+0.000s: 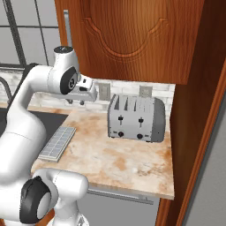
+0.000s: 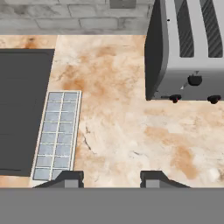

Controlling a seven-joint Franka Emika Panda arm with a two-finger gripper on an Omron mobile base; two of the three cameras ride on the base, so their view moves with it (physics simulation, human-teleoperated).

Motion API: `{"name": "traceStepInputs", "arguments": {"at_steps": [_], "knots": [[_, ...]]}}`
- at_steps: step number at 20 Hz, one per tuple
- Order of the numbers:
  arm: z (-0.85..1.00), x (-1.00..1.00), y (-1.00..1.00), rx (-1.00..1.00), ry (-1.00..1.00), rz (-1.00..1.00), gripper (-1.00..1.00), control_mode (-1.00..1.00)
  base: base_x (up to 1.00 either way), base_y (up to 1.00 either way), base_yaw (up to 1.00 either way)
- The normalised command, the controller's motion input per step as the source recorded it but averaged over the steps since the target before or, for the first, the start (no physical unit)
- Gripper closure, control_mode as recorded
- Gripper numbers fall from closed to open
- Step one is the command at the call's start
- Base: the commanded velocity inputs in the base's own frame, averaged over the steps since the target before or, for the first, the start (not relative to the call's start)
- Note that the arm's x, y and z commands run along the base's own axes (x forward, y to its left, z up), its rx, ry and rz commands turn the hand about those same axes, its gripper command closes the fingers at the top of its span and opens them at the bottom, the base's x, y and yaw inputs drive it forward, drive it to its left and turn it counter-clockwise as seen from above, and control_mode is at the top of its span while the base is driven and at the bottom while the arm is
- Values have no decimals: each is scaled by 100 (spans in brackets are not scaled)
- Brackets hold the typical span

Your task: The ice cube tray has been filled with water. Take the tray and place it in the freezer to make ice. Close the freezer door after placing the tray.

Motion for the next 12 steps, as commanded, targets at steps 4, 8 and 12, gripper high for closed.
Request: {"name": "traceStepInputs", "arguments": {"at_steps": [4,8,12], "knots": [[-2,-10,0,0,0,0,-100,-100,0,0,0],[-30,-29,1,5,3,0,-100,-100,0,0,0],[-49,-15,3,13,1,0,-100,-100,0,0,0]]}}
